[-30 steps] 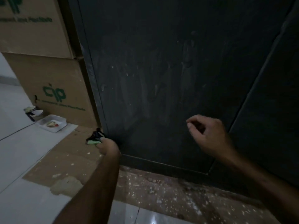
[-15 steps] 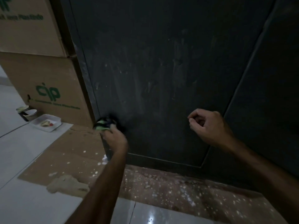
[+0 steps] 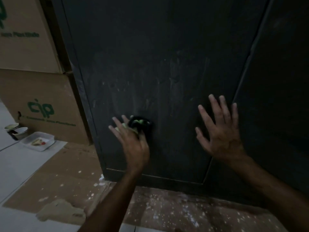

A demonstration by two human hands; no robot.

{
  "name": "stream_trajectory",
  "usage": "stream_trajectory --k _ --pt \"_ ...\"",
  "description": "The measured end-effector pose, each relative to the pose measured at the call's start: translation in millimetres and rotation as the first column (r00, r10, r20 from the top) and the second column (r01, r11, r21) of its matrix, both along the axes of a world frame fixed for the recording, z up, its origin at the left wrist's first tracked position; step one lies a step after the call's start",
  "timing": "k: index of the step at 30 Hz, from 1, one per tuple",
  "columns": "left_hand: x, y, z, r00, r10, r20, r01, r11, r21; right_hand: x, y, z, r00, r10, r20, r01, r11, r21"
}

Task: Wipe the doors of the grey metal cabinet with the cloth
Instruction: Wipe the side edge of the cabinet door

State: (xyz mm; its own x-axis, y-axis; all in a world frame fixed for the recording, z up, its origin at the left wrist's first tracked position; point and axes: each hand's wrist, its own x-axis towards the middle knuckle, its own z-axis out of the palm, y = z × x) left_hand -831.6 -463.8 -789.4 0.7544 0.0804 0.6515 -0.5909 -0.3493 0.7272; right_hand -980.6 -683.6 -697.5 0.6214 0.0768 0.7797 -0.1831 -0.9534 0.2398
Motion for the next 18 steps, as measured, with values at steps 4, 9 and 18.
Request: stream_trajectory --k 4,9,18 --pt "15.8 27.9 -48.0 0.997 0.076 0.003 -0.075 0.981 0.178 9.1 -8.6 -9.6 0.998 -0.058 -0.034 0.056 0.997 -0.050" --pt "24.2 0.8 27.2 0.979 0.181 -0.097 -0.189 0.978 -0.084 8.5 -15.0 -11.9 0.999 -0.038 -0.005 0.037 0.996 -0.078" --pt "3.2 11.5 -79.9 0.859 -0.292 0.421 -0.123 0.681 0.722 6.4 -19.9 -8.7 0.999 0.022 0.033 -0.020 0.997 -0.081"
